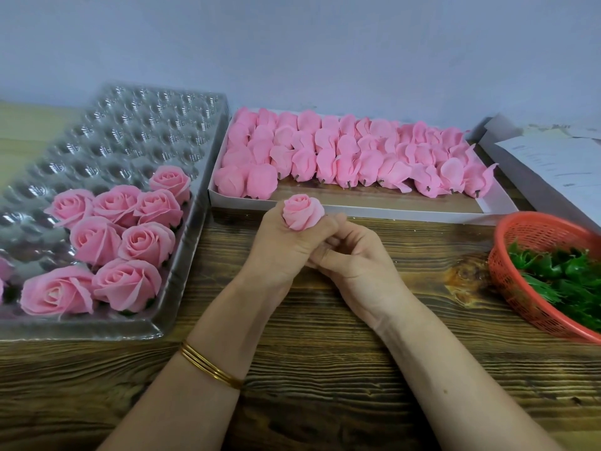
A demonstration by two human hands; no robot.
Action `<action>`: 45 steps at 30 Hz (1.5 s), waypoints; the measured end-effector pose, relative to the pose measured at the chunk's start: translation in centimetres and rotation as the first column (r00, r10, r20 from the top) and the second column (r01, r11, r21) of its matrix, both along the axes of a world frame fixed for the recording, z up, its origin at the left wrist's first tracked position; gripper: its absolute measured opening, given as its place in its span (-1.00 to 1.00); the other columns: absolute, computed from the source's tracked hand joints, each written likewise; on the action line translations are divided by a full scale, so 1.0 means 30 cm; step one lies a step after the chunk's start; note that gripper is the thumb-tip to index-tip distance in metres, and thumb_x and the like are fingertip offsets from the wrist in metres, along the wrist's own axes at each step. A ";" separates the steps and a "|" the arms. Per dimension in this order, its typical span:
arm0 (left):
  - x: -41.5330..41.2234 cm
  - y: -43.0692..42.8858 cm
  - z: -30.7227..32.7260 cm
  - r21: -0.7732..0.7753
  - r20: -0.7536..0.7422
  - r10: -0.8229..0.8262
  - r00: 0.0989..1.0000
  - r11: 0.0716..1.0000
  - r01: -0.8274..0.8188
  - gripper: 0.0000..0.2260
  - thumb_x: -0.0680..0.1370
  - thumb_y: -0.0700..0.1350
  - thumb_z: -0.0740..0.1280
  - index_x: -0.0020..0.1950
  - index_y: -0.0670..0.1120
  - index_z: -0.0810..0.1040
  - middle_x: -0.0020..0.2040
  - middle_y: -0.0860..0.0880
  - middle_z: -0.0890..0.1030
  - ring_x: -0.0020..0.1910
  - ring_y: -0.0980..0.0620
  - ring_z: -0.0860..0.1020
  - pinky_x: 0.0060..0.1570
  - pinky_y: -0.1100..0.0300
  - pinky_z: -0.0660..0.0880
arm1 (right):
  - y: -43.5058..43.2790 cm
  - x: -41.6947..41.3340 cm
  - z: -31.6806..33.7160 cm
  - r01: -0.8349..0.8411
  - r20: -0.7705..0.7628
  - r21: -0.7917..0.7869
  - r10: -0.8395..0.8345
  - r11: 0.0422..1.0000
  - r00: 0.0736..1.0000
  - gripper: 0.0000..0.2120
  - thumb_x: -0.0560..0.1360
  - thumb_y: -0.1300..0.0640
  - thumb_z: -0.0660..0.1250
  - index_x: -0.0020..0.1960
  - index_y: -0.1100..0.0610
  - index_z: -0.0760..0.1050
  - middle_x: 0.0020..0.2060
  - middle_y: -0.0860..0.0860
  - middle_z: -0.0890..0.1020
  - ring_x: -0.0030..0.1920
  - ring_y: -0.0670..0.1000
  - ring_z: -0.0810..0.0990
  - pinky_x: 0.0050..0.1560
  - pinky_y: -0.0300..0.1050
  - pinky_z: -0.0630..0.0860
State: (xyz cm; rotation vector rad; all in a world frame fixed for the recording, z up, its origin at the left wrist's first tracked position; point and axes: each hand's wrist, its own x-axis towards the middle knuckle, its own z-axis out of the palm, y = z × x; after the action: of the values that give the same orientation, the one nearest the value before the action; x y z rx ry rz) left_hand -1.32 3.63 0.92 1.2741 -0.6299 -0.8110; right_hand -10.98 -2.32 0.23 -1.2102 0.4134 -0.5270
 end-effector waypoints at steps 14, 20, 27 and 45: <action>0.009 0.018 0.011 0.072 0.158 0.069 0.985 0.994 -0.081 -0.52 0.36 -0.23 0.58 0.24 -0.12 0.55 0.17 -0.23 0.56 0.14 -0.10 0.60 0.10 0.09 0.59 | -0.013 0.007 -0.013 -0.015 0.048 -0.054 0.018 0.998 0.999 -0.68 0.32 0.37 0.35 0.00 0.12 0.66 -0.07 0.10 0.72 0.06 0.08 0.68 0.12 -0.04 0.57; 0.018 0.043 0.044 0.125 0.423 0.115 0.899 0.975 -0.183 -0.27 0.31 -0.12 0.63 0.40 0.10 0.40 0.18 0.10 0.49 0.13 0.22 0.51 0.08 0.40 0.50 | -0.025 -0.006 -0.012 0.038 0.020 -0.136 -0.036 0.990 0.999 -0.64 0.45 0.49 0.30 0.23 0.35 0.55 0.09 0.27 0.67 0.16 0.18 0.64 0.20 0.01 0.55; 0.012 0.062 0.084 0.255 0.732 -0.030 0.680 0.938 -0.234 -0.35 0.41 0.06 0.51 0.45 0.15 0.33 0.22 0.00 0.42 0.21 0.01 0.43 0.22 0.14 0.40 | -0.022 -0.008 -0.011 0.078 -0.048 -0.343 -0.100 0.936 0.994 -0.70 0.47 0.53 0.30 0.15 0.33 0.59 -0.01 0.22 0.70 0.02 0.07 0.67 0.05 -0.16 0.58; -0.010 0.060 0.116 0.398 0.859 -0.281 0.427 0.893 -0.212 -0.84 0.60 -0.02 0.26 0.06 0.05 0.28 0.00 0.00 0.43 -0.09 -0.10 0.50 -0.18 0.05 0.37 | -0.024 -0.009 -0.013 0.064 -0.094 -0.405 -0.111 0.912 0.989 -0.68 0.47 0.55 0.28 0.14 0.31 0.58 -0.10 0.18 0.67 -0.10 -0.01 0.59 0.00 -0.21 0.53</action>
State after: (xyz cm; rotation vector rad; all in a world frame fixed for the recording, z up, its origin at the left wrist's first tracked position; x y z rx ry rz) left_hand -1.63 5.43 4.41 2.1788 -1.4105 -0.1875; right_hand -11.24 -3.03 -0.15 -1.6300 0.4742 -0.6415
